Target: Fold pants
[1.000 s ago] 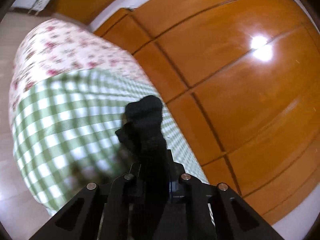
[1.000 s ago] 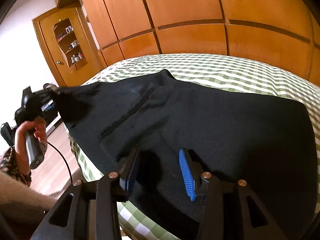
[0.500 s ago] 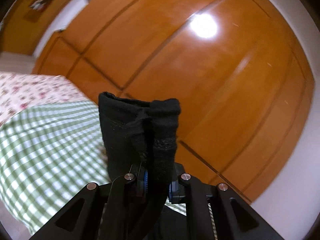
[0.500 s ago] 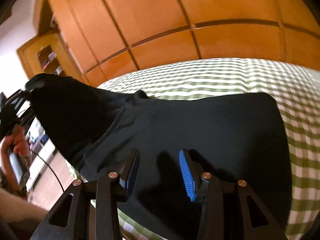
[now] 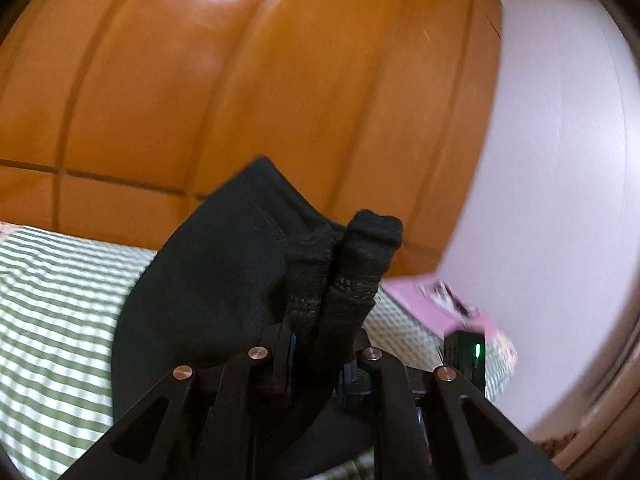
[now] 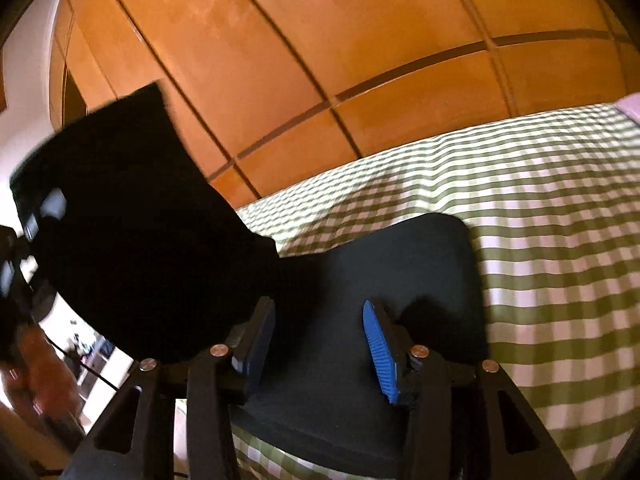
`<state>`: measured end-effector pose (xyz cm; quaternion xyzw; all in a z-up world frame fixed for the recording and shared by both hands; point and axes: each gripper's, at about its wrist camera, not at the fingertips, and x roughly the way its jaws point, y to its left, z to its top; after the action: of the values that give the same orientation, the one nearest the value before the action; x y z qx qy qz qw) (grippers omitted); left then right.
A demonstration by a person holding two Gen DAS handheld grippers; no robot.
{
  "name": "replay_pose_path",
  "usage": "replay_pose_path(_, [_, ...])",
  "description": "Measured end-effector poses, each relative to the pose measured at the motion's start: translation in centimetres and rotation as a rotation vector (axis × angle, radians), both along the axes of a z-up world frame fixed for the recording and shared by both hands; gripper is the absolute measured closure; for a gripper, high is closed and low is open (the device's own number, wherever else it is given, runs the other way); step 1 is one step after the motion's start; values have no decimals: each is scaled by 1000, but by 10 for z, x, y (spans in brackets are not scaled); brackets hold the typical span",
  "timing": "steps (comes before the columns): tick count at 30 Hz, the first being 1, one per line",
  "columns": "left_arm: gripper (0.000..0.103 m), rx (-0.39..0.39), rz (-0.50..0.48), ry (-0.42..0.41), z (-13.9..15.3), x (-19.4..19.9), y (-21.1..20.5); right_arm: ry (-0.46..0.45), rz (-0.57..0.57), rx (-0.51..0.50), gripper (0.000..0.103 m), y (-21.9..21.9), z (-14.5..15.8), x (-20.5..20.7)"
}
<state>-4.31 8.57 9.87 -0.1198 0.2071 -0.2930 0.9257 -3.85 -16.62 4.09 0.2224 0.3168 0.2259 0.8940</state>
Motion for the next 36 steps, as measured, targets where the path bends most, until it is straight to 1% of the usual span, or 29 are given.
replay_pose_path(1, [90,21,-36,31,-7,3,-14,5,-12,15,56,-7,0,-2])
replay_pose_path(3, [90,49,-79,80,-18,8,-33,19,-44,51,56,-23,-1,-8])
replay_pose_path(6, [90,90,-125,130,-35,14,-54,44,-108,130,55,-53,-5,-20])
replay_pose_path(9, [90,148,-172,182,-58,17,-80,64,-166,202,54,-77,-12,-31])
replay_pose_path(12, [89,225,-211,210,-82,26,-102,66,-183,269,54,-90,-14,-34])
replay_pose_path(13, [87,277,-233,221,-90,25,-118,66,-180,291,54,-92,-14,-34])
replay_pose_path(15, [81,356,-253,232,-100,22,-133,66,-161,323,54,-92,-13,-32])
replay_pose_path(16, [75,425,-275,240,-106,17,-145,63,-149,325,53,-91,-13,-31])
replay_pose_path(17, [71,465,-285,229,-108,10,-151,60,-135,314,53,-88,-11,-31])
replay_pose_path(19, [64,534,-311,166,-108,-2,-160,58,-115,282,51,-81,-9,-32])
replay_pose_path(20, [61,544,-338,136,-106,-10,-163,61,-106,268,50,-77,-8,-32])
replay_pose_path(22, [60,549,-379,77,-100,-21,-163,67,-97,254,49,-72,-9,-33])
replay_pose_path(23, [60,535,-400,59,-97,-23,-160,71,-94,247,49,-70,-9,-32])
replay_pose_path(24, [60,499,-444,39,-92,-29,-155,74,-93,244,49,-69,-11,-32])
replay_pose_path(25, [60,475,-463,17,-88,-30,-154,78,-93,241,49,-69,-12,-32])
replay_pose_path(26, [60,470,-447,-11,-84,-32,-150,82,-89,241,49,-68,-12,-31])
replay_pose_path(27, [60,472,-427,-27,-83,-31,-149,84,-82,242,49,-66,-12,-31])
replay_pose_path(28, [60,467,-386,-39,-80,-28,-142,85,-76,240,49,-65,-12,-31])
replay_pose_path(29, [60,456,-369,-36,-78,-25,-138,89,-61,235,49,-62,-12,-30])
replay_pose_path(32, [60,334,-283,37,-73,-2,-108,117,-12,216,49,-50,-15,-23])
replay_pose_path(33, [60,286,-228,70,-73,8,-93,135,6,204,49,-44,-17,-20])
replay_pose_path(35, [60,234,-125,112,-75,23,-71,189,22,161,49,-33,-25,-12])
replay_pose_path(36, [60,221,-70,129,-76,31,-60,197,19,157,50,-30,-28,-10])
